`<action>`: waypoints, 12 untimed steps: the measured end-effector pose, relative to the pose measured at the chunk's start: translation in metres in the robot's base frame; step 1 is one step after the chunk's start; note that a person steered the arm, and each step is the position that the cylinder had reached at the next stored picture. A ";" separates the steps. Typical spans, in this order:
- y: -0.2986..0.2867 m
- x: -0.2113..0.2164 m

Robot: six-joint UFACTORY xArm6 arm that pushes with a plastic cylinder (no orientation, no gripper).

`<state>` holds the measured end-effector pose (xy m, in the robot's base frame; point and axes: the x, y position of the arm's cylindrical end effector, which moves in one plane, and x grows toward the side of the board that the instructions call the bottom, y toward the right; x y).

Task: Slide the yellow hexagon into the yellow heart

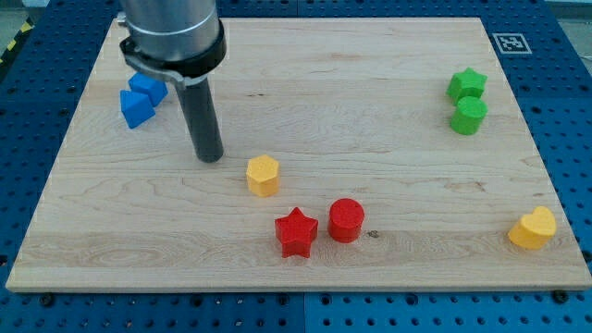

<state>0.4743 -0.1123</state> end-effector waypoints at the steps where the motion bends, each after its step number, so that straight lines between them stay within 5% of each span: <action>1: 0.000 0.021; 7: 0.058 0.035; 12: 0.217 0.013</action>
<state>0.4871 0.1042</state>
